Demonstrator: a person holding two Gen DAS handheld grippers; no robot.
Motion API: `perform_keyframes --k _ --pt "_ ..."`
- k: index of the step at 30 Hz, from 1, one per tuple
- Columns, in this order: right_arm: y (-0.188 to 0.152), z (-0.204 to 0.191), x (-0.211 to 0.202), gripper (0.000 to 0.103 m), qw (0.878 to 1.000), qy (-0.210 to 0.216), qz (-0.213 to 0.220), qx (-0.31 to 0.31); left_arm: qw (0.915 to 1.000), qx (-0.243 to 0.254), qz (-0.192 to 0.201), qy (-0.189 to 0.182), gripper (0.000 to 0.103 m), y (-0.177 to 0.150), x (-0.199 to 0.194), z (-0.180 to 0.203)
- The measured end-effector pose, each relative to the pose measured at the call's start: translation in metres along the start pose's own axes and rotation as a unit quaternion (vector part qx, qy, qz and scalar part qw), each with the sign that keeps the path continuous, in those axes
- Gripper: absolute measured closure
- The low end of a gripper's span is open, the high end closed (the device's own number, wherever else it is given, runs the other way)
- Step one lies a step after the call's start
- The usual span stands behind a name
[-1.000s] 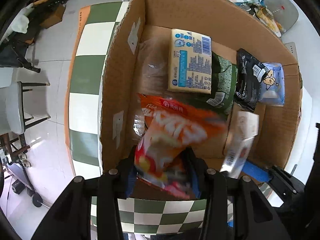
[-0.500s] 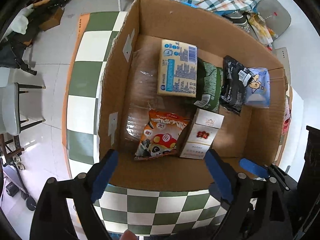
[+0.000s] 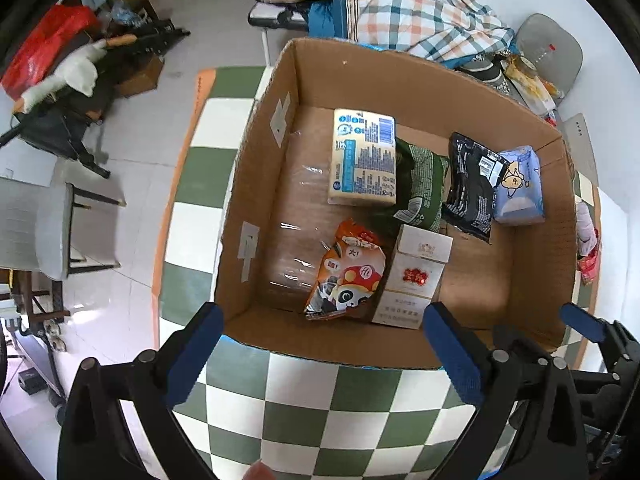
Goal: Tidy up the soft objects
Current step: 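Move both tools back toward the lilac cloth and red package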
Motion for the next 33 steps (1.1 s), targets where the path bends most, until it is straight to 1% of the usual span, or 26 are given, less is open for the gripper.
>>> perform_keyframes --k 7,11,13,16,19,25,28,33 --pt "-0.012 0.001 -0.003 0.0 1.0 -0.007 0.007 0.002 0.9994 0.006 0.029 0.018 0.001 -0.015 -0.014 0.007" --pt "-0.025 0.004 -0.017 0.0 0.999 -0.019 0.03 0.0 0.9982 0.012 0.054 0.023 0.001 -0.029 -0.028 0.011" --pt "-0.033 0.006 -0.025 0.0 0.999 -0.024 0.041 -0.002 0.9977 0.017 0.06 0.025 0.001 -0.037 -0.035 0.015" --pt "-0.052 0.011 -0.04 0.0 0.998 -0.029 0.06 -0.005 0.9963 0.026 0.078 0.024 0.001 -0.052 -0.049 0.021" --pt "-0.076 0.018 -0.062 0.0 0.996 -0.033 0.088 -0.005 0.9949 0.03 0.096 0.01 0.001 -0.07 -0.064 0.026" --pt "-0.111 0.029 -0.098 0.0 0.992 -0.018 0.121 0.002 0.9918 0.034 0.123 -0.009 0.001 -0.098 -0.096 0.03" --pt "-0.124 0.031 -0.109 0.0 0.991 -0.011 0.13 0.002 0.9902 0.039 0.134 -0.005 0.001 -0.108 -0.108 0.034" --pt "-0.142 0.035 -0.124 0.0 0.99 0.012 0.139 -0.002 0.9882 0.048 0.145 0.002 0.001 -0.117 -0.122 0.045"
Point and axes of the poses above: each gripper's, at about its wrist camera, not at the fingertips, and x roughly the way its jaws point, z to its right, y to its top, the point moved 1 cm from there along x, roughly the way its jaws point, and after that the axes turned 15 degrees about -z, right-handed, at the moved point
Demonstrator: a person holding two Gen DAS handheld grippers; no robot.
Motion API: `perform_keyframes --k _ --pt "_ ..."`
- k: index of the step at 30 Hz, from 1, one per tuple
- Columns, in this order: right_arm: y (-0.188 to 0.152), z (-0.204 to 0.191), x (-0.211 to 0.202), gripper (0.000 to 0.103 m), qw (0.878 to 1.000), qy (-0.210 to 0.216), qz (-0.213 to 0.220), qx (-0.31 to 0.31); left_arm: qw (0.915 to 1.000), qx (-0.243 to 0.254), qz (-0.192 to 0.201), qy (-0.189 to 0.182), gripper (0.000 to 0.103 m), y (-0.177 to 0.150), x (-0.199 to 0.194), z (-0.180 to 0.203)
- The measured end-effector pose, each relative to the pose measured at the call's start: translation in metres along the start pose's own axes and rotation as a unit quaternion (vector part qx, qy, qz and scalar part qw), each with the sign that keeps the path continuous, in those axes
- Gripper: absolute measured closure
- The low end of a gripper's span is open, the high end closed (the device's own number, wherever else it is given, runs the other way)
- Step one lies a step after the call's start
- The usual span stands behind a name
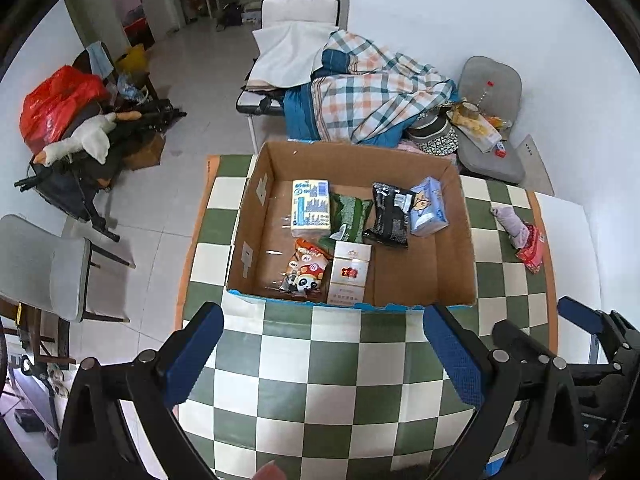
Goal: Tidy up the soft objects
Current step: 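Move both tools back toward the lilac cloth and red package, then grasp the lilac cloth with the left tool while the right tool grasps the red package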
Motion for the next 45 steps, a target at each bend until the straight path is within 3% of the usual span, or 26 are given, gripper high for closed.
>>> perform_keyframes --k 6,10,13,18,20,24,26,31,34,41,45 --pt "-0.002 0.015 -0.011 0.0 1.0 0.027 0.004 0.004 0.9994 0.031 0.01 0.014 0.001 0.011 -0.011 0.035" --pt "0.001 0.053 -0.014 0.0 0.999 0.035 0.007 0.035 0.9976 0.063 0.012 0.025 0.001 0.031 -0.007 0.078" --pt "0.008 0.107 -0.012 0.0 0.996 0.041 0.001 0.081 0.9961 0.087 -0.009 0.01 0.001 0.053 0.009 0.119" --pt "0.027 0.217 0.003 0.0 0.985 0.013 -0.002 0.172 0.9919 0.103 -0.066 -0.034 0.001 0.098 0.058 0.19" --pt "0.039 0.262 0.019 0.0 0.979 0.011 -0.011 0.205 0.9882 0.103 -0.103 -0.046 0.001 0.118 0.087 0.218" --pt "0.066 0.353 0.068 0.0 0.961 0.027 -0.057 0.27 0.969 0.09 -0.205 -0.105 0.001 0.157 0.162 0.277" --pt "0.075 0.38 0.091 0.0 0.955 0.032 -0.076 0.286 0.9598 0.075 -0.241 -0.123 0.002 0.175 0.197 0.304" --pt "0.098 0.429 0.151 0.002 0.941 0.056 -0.116 0.313 0.9361 0.046 -0.32 -0.14 0.018 0.201 0.268 0.355" --pt "0.108 0.446 0.184 0.013 0.934 0.078 -0.139 0.321 0.9248 0.037 -0.352 -0.14 0.018 0.21 0.3 0.378" --pt "0.117 0.475 0.234 0.017 0.924 0.109 -0.172 0.323 0.9158 0.03 -0.383 -0.119 0.018 0.219 0.341 0.412" --pt "0.114 0.483 0.231 0.02 0.932 0.07 -0.193 0.299 0.9183 0.041 -0.384 -0.089 0.018 0.215 0.354 0.425"
Point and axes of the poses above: each gripper's, at about its wrist camera, not at the fingertips, and x roughly the way its jaws point, z to its right, y to its top, the point moved 1 cm from there along x, roughly the way its jaws point, and after that the axes turned 15 degrees about -z, right-handed, at the moved point
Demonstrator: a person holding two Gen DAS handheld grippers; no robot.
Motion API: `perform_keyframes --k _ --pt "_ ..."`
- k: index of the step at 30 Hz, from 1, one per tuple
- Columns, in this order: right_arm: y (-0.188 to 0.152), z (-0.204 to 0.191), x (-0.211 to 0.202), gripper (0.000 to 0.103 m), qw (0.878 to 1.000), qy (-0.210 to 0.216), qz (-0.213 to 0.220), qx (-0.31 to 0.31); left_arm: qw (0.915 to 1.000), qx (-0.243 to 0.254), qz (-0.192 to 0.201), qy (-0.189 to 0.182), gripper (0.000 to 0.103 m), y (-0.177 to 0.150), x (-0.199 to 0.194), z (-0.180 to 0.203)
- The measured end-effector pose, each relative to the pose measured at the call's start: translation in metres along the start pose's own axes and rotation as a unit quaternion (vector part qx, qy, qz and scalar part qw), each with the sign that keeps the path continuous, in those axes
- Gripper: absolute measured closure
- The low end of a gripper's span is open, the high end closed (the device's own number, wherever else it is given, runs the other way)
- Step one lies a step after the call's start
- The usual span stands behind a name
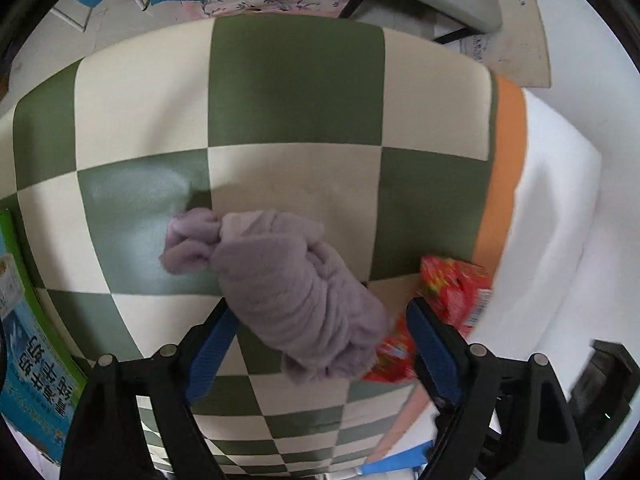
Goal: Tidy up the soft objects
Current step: 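Grasp the lilac cloth with the left tool while the right tool grasps the red package, then carry the cloth and red package over the box and open both tools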
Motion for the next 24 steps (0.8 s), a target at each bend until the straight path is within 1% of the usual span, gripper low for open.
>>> perform_keyframes --k 2,3,5,6,7,8,9,10,12,15,16,17,19,20,21,22,24 --pt "0.001 0.002 -0.004 0.02 1.0 -0.008 -0.004 -0.005 0.9999 -0.002 0.002 0.016 0.018 0.001 0.006 0.002" --pt "0.001 0.002 -0.006 0.02 1.0 -0.005 -0.002 -0.009 0.9996 -0.003 0.006 0.027 0.019 0.001 0.008 0.002" --pt "0.003 -0.001 -0.008 0.019 1.0 -0.002 0.001 -0.018 0.9992 0.0 0.014 0.038 0.021 0.0 0.009 0.006" --pt "0.004 -0.004 -0.007 0.019 1.0 -0.004 0.002 -0.022 0.9984 0.005 0.021 0.052 0.027 -0.002 0.009 0.009" --pt "0.005 -0.007 -0.006 0.019 1.0 -0.005 0.001 -0.025 0.997 0.011 0.029 0.07 0.036 -0.004 0.009 0.012" --pt "0.006 -0.011 -0.004 0.019 1.0 -0.01 -0.001 -0.027 0.9954 0.017 0.037 0.087 0.04 -0.005 0.007 0.015" --pt "0.007 -0.015 -0.001 0.019 0.999 -0.015 -0.006 -0.03 0.9933 0.021 0.045 0.105 0.049 -0.007 0.007 0.018" --pt "0.008 -0.019 0.002 0.019 0.999 -0.016 -0.01 -0.031 0.9919 0.027 0.051 0.113 0.051 -0.009 0.008 0.02" --pt "0.013 -0.024 0.01 0.019 0.999 -0.024 -0.022 -0.032 0.9907 0.032 0.059 0.118 0.055 -0.012 0.01 0.021" --pt "0.019 -0.028 0.022 0.02 0.998 -0.037 -0.033 -0.027 0.988 0.039 0.07 0.132 0.058 -0.015 0.012 0.018" --pt "0.018 -0.031 0.023 0.023 0.998 -0.044 -0.026 -0.026 0.9867 0.042 0.074 0.138 0.058 -0.019 0.013 0.02" --pt "0.018 -0.034 0.023 0.027 0.998 -0.061 -0.022 -0.027 0.9856 0.044 0.078 0.144 0.058 -0.021 0.014 0.021" --pt "0.018 -0.039 0.024 0.028 0.997 -0.073 -0.018 -0.028 0.9834 0.047 0.085 0.154 0.059 -0.028 0.015 0.021" --pt "0.015 -0.043 0.026 0.03 0.996 -0.081 -0.015 -0.025 0.9826 0.049 0.089 0.155 0.06 -0.03 0.014 0.021" --pt "0.014 -0.046 0.025 0.037 0.996 -0.085 -0.011 -0.024 0.9822 0.05 0.095 0.154 0.061 -0.033 0.014 0.021" --pt "0.013 -0.049 0.025 0.042 0.996 -0.088 -0.007 -0.025 0.9819 0.05 0.099 0.153 0.062 -0.034 0.012 0.018" --pt "0.011 -0.056 0.026 0.044 0.995 -0.093 -0.005 -0.023 0.9814 0.051 0.103 0.153 0.063 -0.04 0.006 0.016"
Point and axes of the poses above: each gripper's, at about its wrist camera, not at the fingertips, and x roughly the way its jaws point, z to its right, y to its top, the point moved 1 cm from there along x, roughly the way its jaws point, and after that the axes turned 15 degrees about -z, right-handed, at the moved point
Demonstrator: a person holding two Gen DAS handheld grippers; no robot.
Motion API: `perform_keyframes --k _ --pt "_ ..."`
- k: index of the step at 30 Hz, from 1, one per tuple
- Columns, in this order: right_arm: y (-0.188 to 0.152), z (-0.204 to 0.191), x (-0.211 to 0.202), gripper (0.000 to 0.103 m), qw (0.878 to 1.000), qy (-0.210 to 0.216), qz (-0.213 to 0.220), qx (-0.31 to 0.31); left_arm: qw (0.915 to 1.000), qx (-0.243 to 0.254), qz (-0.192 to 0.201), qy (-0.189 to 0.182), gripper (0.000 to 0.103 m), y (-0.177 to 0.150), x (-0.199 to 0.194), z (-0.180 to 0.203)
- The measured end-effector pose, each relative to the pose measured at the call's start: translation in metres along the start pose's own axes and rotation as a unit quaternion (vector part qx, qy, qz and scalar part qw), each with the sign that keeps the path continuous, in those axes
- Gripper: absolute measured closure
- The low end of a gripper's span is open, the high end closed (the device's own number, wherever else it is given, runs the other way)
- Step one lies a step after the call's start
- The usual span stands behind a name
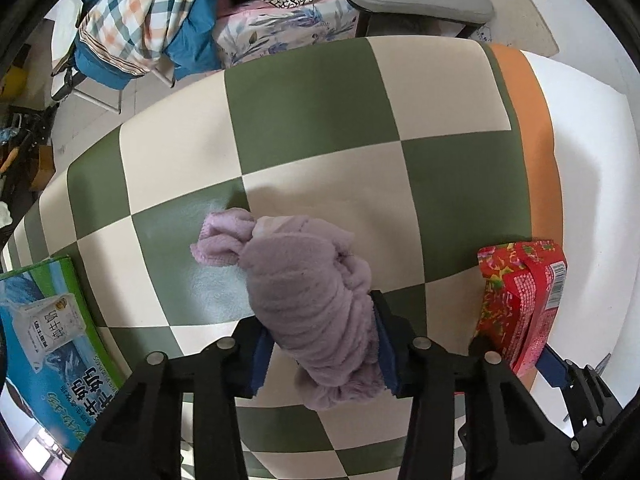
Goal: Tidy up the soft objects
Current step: 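Carry the cloth and red package over the box and open both tools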
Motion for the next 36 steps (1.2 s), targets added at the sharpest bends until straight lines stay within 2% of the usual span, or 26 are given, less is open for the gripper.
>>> perform_keyframes --k 6,10,13,17,20,24,27,30,33,36 --pt "-0.007 -0.008 -0.002 0.05 1.0 0.006 -0.002 0.002 0.9999 -0.007 0.002 -0.015 0.066 -0.015 -0.006 -0.002" --pt "-0.021 0.0 -0.011 0.052 1.0 0.012 0.006 -0.004 0.9988 0.006 0.025 -0.042 0.066 -0.041 -0.022 0.0" --pt "-0.043 0.0 -0.025 0.052 0.999 0.024 0.025 -0.02 0.9956 0.027 0.064 -0.063 0.066 -0.082 -0.048 0.002" --pt "-0.088 -0.003 -0.049 0.053 0.997 0.044 0.052 -0.048 0.9875 0.043 0.098 -0.116 0.066 -0.139 -0.08 -0.013" --pt "-0.119 -0.011 -0.062 0.053 0.994 0.058 0.064 -0.066 0.9829 0.052 0.135 -0.114 0.066 -0.175 -0.104 -0.033" --pt "-0.169 -0.036 -0.081 0.053 0.988 0.085 0.085 -0.094 0.9769 0.051 0.18 -0.102 0.066 -0.231 -0.134 -0.087" --pt "-0.207 -0.07 -0.094 0.053 0.981 0.108 0.098 -0.124 0.9767 0.031 0.19 -0.095 0.066 -0.256 -0.136 -0.14" --pt "-0.251 -0.121 -0.108 0.053 0.973 0.129 0.102 -0.164 0.9777 -0.009 0.186 -0.097 0.066 -0.277 -0.127 -0.203" --pt "-0.284 -0.167 -0.112 0.053 0.964 0.132 0.105 -0.203 0.9775 -0.049 0.169 -0.116 0.066 -0.287 -0.112 -0.257" --pt "-0.304 -0.212 -0.109 0.053 0.96 0.124 0.103 -0.229 0.9766 -0.074 0.16 -0.124 0.066 -0.284 -0.099 -0.29"
Point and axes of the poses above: each gripper's, at about its wrist camera, not at the fingertips, and x roughly the way its jaws point, z to its right, y to its top, the point moved 1 cm from there along x, roughly the way its jaws point, and after that the axes turned 15 degrees about -z, right-handed, at the moved point
